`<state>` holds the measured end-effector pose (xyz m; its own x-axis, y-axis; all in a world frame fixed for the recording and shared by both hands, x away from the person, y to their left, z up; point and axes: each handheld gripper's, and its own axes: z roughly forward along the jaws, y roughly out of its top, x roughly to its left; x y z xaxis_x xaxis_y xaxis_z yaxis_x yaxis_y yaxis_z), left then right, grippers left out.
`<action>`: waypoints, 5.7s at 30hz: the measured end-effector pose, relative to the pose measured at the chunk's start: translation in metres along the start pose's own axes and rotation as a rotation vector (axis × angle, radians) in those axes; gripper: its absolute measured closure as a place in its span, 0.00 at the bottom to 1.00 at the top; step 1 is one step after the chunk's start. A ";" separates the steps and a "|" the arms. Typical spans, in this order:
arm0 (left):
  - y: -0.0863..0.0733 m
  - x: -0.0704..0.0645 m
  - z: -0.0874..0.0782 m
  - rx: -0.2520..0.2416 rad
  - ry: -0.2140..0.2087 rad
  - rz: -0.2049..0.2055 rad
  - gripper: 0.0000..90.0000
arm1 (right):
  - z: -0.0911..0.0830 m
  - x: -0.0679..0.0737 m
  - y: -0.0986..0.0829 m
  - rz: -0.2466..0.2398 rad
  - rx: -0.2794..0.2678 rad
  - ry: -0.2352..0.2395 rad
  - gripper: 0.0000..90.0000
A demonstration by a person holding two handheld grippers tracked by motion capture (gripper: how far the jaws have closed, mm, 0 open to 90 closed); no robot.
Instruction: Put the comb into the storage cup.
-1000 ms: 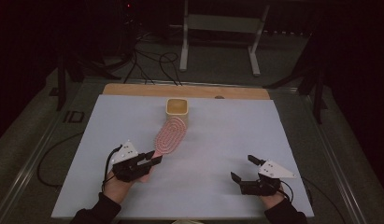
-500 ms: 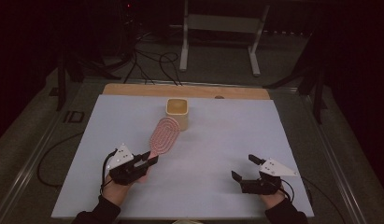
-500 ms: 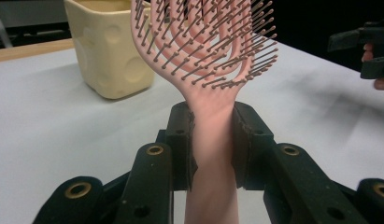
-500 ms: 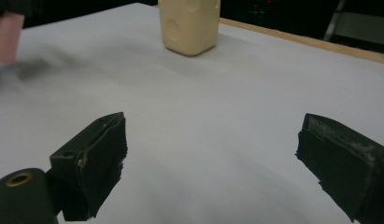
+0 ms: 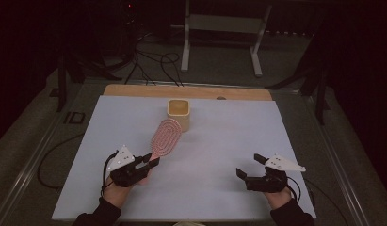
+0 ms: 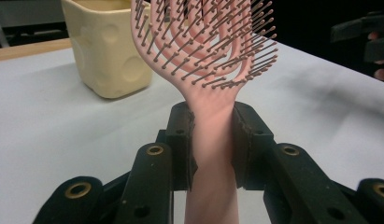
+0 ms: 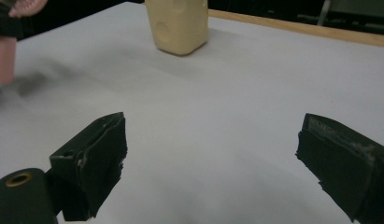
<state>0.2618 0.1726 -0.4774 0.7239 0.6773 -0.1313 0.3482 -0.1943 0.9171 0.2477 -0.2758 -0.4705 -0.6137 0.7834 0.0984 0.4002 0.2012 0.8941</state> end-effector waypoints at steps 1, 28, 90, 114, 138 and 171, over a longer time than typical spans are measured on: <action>0.000 0.000 0.000 -0.001 -0.001 -0.004 0.80 | -0.002 0.000 0.004 0.019 0.002 0.003 0.09; 0.001 -0.002 -0.001 0.005 -0.009 0.008 0.80 | 0.008 0.020 0.066 -0.062 -0.029 0.077 0.09; -0.001 -0.001 -0.003 -0.015 -0.026 -0.002 0.80 | 0.113 0.086 0.136 0.052 0.016 0.361 0.09; -0.001 -0.004 -0.002 -0.024 -0.038 0.015 0.80 | 0.142 0.092 0.131 0.263 0.083 0.507 0.32; -0.003 -0.002 -0.001 -0.033 -0.102 -0.010 0.79 | 0.156 0.104 0.126 0.296 0.132 0.572 0.69; 0.001 0.001 0.001 0.006 -0.073 -0.065 0.37 | 0.142 0.103 0.144 0.169 0.075 0.520 0.71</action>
<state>0.2634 0.1731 -0.4773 0.7409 0.6353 -0.2180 0.3995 -0.1559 0.9034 0.3387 -0.0834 -0.3937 -0.7846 0.4185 0.4575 0.5578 0.1543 0.8155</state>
